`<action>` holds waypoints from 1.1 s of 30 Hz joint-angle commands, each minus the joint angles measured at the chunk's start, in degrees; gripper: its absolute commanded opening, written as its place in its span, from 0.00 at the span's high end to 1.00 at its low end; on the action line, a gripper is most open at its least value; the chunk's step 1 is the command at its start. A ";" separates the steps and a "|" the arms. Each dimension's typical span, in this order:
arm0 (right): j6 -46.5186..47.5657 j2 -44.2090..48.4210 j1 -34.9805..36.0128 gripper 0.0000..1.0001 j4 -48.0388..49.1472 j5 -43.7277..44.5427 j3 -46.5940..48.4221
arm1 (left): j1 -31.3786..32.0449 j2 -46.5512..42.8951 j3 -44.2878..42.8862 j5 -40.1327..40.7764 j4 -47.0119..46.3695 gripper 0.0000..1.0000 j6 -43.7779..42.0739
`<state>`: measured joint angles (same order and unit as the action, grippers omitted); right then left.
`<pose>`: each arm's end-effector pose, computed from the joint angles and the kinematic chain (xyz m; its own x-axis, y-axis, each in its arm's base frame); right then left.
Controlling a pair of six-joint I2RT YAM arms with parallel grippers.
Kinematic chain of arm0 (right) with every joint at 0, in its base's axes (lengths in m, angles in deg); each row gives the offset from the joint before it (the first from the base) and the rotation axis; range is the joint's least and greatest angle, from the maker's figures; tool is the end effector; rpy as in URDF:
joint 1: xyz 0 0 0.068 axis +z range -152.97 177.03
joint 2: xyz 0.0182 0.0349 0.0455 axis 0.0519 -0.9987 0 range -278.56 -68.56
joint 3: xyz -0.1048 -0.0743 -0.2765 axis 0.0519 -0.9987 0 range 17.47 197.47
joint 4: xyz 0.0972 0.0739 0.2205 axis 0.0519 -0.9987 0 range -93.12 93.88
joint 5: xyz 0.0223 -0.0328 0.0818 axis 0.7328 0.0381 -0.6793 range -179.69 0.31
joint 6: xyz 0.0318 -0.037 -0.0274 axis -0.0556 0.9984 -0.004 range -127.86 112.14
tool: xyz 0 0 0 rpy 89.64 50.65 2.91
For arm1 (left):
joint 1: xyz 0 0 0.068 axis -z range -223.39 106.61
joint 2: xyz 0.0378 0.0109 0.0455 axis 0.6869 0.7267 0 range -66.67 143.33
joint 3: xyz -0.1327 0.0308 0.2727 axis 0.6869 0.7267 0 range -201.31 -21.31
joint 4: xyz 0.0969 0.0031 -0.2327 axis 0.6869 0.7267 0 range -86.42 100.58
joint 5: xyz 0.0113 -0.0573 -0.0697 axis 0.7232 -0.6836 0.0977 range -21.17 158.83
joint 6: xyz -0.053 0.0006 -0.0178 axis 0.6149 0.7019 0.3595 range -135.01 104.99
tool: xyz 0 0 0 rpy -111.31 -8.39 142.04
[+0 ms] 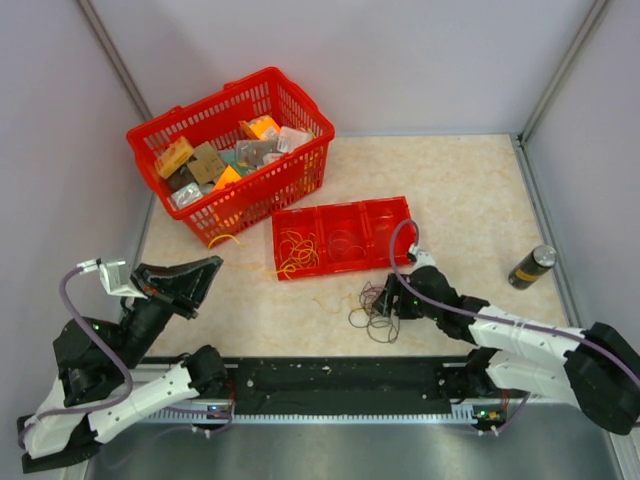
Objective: Untangle the cables
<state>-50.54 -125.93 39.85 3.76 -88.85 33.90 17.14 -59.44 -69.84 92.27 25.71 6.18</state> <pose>0.1188 0.1093 0.1810 -0.8095 0.1740 -0.5608 -0.1671 0.8473 0.5041 -0.0035 0.0375 0.3871 -0.0711 -0.5481 -0.8334 0.6307 0.6226 -0.4632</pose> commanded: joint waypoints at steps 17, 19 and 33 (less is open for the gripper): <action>-21.22 24.11 3.67 1.00 -22.71 32.98 -6.14 | 0.20 -2.21 -10.61 11.25 8.45 1.00 -5.36; -21.13 30.44 3.67 1.00 -26.84 35.36 -5.97 | 0.20 -3.61 -11.84 14.25 9.94 1.00 -6.33; -29.74 37.06 2.96 1.00 -47.95 46.27 0.53 | 0.29 -4.67 -14.48 21.55 15.66 1.00 -7.56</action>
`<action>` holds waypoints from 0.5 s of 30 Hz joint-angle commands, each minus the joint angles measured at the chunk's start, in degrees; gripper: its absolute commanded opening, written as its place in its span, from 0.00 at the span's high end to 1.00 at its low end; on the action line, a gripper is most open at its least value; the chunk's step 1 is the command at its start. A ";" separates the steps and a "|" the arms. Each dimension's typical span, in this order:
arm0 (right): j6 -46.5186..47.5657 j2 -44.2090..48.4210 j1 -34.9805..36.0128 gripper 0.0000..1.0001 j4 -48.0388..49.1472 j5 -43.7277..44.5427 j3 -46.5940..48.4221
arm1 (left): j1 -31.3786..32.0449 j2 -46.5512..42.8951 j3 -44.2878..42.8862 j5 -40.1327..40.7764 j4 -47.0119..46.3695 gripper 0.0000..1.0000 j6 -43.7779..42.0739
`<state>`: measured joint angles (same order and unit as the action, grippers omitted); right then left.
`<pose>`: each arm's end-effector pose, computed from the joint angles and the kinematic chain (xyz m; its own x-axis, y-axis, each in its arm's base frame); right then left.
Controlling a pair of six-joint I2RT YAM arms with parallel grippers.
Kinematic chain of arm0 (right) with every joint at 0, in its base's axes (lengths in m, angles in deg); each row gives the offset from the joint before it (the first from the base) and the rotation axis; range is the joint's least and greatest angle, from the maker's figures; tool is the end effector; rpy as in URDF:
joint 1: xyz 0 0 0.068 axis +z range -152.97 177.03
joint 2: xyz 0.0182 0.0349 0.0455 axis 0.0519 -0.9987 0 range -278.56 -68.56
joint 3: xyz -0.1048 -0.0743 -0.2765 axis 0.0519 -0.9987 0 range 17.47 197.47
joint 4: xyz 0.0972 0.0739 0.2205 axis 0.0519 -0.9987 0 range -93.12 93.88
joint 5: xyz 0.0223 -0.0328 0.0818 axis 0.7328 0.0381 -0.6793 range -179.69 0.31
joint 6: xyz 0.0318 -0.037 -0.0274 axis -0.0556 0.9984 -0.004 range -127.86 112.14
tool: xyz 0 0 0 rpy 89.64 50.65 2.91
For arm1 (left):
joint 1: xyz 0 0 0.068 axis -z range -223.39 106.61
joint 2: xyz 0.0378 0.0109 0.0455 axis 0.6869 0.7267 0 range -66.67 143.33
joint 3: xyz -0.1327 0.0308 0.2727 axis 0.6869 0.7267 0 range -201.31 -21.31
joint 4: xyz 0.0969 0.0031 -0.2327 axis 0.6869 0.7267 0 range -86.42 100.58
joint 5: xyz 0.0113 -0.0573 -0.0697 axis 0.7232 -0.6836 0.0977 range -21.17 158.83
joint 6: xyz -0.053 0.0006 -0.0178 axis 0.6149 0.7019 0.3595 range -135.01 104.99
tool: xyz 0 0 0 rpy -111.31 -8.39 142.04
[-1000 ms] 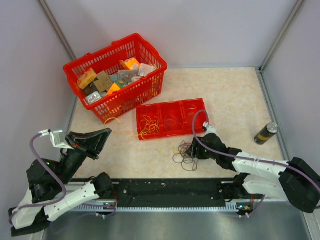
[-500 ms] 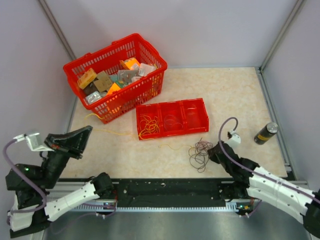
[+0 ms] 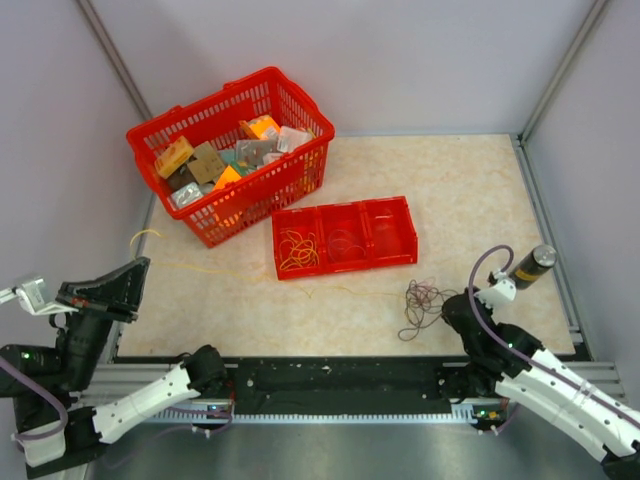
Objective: Untangle the cables
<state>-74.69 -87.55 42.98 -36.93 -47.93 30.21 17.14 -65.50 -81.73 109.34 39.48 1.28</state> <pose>0.0527 0.0174 0.1689 -0.4032 0.5696 -0.7162 0.3811 0.8161 0.4345 -0.0340 0.1112 0.3932 0.0840 -0.5818 -0.8090 0.4083 0.7606 -0.5047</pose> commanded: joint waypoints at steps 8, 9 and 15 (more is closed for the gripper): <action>-7.09 0.52 -0.43 1.00 -9.10 8.25 5.02 | 0.29 1.56 -9.18 13.18 11.73 1.00 -4.78; -7.00 0.53 -0.60 1.00 -9.10 8.43 5.11 | 0.29 1.12 -9.53 13.80 12.78 1.00 -4.52; -5.60 -1.32 -0.60 1.00 -8.14 8.43 5.64 | 0.90 0.32 -7.69 6.27 12.96 1.00 0.48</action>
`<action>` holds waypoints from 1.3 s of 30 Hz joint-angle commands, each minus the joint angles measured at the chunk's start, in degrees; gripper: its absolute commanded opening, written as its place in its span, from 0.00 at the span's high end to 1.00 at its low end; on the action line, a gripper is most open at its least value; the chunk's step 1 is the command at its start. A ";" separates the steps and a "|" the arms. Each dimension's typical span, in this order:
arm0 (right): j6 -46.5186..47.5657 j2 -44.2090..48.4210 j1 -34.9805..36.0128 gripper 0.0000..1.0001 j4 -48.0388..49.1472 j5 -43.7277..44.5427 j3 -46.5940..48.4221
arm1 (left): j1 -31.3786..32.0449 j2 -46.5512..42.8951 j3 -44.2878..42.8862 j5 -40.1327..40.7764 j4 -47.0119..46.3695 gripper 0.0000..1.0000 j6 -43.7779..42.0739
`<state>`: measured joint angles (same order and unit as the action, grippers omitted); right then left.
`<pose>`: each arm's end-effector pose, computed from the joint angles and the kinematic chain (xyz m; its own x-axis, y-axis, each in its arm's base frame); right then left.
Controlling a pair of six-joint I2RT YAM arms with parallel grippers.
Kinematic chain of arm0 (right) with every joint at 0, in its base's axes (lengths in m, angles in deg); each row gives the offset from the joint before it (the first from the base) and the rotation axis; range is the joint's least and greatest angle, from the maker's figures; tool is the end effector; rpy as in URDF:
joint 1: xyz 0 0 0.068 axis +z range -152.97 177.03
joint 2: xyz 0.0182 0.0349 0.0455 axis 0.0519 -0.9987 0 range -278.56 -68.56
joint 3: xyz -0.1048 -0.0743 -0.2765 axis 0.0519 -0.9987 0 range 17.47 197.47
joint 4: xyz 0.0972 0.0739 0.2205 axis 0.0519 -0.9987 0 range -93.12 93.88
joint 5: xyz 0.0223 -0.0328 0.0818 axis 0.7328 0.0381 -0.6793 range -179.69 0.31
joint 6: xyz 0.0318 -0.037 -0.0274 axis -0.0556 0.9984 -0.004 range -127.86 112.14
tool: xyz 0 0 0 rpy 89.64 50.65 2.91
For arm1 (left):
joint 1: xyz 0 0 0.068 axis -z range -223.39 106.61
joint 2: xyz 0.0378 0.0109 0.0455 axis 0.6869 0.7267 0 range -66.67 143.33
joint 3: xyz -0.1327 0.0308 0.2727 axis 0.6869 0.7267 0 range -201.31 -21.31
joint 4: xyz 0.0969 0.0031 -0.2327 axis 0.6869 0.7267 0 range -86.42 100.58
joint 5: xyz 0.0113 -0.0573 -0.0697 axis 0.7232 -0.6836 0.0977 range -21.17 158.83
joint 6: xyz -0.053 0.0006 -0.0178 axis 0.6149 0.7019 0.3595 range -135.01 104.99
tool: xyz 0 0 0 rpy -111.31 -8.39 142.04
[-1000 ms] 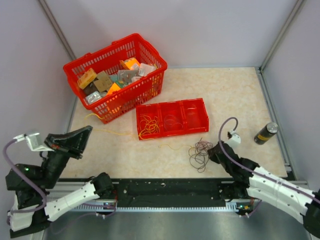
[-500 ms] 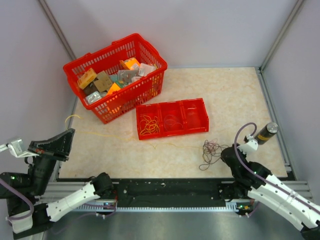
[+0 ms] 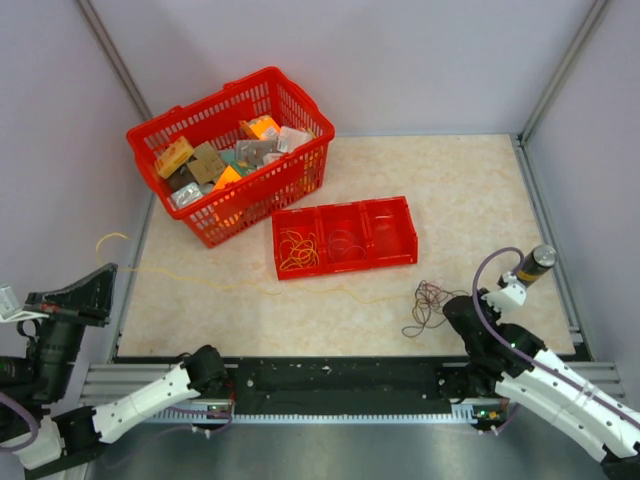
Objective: Untangle the cables
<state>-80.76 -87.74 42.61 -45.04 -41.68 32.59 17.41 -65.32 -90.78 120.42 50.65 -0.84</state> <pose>0.0472 0.0071 0.1745 -0.3217 0.5854 -0.7442 0.4857 0.7767 0.4010 -0.0485 0.1489 0.3962 0.1246 -0.5345 -0.8359 0.2227 0.8361 -0.5014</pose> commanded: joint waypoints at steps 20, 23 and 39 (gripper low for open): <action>3.21 -0.50 -0.32 1.00 1.55 3.93 3.61 | 1.70 7.44 -10.86 7.83 7.60 1.00 -13.39; 3.29 -2.44 -0.32 1.00 1.55 4.37 4.39 | 1.78 7.88 -10.77 2.76 8.83 1.00 -8.39; 29.92 4.67 -0.32 1.00 21.32 -20.75 1.33 | 1.78 35.10 29.82 -51.13 -31.90 0.99 7.70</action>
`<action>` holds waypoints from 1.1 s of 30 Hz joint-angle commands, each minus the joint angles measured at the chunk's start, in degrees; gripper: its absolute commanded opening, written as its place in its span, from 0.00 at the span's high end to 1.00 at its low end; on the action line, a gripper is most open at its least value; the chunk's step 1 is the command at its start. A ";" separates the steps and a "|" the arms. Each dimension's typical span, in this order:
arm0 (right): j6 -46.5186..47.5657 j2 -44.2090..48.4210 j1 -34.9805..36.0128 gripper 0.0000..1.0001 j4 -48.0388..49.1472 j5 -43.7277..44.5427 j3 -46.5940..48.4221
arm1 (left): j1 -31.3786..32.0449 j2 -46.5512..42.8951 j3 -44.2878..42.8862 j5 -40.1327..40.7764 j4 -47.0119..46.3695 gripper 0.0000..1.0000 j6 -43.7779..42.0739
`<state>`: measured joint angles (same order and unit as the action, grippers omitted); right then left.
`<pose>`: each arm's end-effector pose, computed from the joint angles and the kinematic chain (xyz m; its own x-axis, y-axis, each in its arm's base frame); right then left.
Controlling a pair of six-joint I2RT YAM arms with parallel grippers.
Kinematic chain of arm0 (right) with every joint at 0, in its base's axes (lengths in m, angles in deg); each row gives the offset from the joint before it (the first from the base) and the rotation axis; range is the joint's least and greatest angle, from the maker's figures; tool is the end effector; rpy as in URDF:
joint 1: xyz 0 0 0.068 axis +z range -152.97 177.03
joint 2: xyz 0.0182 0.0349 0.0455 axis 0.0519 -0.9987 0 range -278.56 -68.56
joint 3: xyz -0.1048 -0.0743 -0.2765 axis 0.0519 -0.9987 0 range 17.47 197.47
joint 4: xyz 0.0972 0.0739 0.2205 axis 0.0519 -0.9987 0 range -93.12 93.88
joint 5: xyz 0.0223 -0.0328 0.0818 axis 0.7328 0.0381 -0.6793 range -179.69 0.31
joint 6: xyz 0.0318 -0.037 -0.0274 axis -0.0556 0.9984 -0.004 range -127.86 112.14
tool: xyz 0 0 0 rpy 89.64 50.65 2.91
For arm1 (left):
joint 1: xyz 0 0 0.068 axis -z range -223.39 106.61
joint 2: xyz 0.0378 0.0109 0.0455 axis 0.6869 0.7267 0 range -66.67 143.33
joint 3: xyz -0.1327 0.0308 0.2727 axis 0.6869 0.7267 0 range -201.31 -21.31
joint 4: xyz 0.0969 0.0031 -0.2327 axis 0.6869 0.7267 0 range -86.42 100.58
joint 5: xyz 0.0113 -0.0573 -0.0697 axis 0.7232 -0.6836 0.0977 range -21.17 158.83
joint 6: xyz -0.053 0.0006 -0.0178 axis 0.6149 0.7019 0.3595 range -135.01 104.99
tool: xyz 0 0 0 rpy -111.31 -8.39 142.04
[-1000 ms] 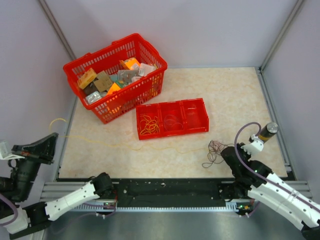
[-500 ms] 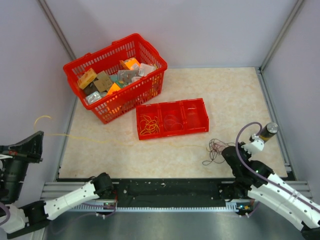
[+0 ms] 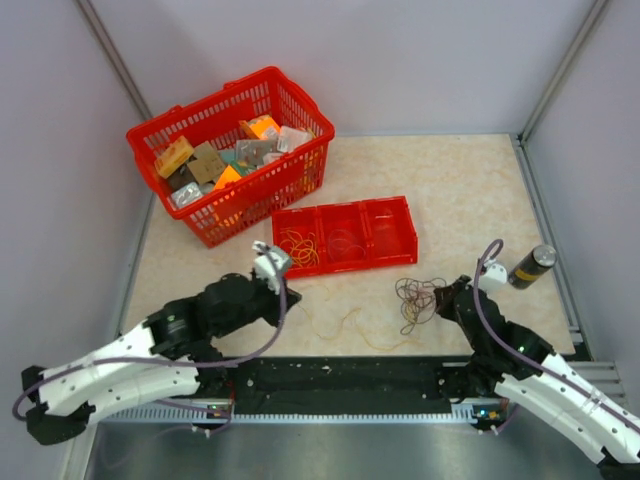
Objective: Untangle the cables
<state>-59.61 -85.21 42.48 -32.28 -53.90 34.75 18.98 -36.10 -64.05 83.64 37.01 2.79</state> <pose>0.0549 0.0236 0.1999 -0.4443 0.4568 -0.7707 0.1689 0.8875 0.4287 0.0482 -0.0708 0.3325 -0.3880 0.1042 -0.9157 0.6589 0.7261 -0.1966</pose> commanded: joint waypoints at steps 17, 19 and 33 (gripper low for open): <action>3.59 -2.51 -0.19 0.96 11.82 -9.96 -2.34 | 0.56 46.95 0.73 -36.53 -50.49 0.99 22.72; 1.75 -5.40 -0.19 0.87 11.03 -9.16 -1.73 | 0.56 46.52 1.08 -35.29 -49.87 1.00 22.63; 2.26 -16.93 -0.27 0.19 2.60 -19.35 7.59 | -0.32 32.99 3.71 -23.26 -34.84 1.00 17.35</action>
<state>-57.86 -102.56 42.48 -26.97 -69.48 38.31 19.22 1.32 -61.23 55.46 -0.76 22.05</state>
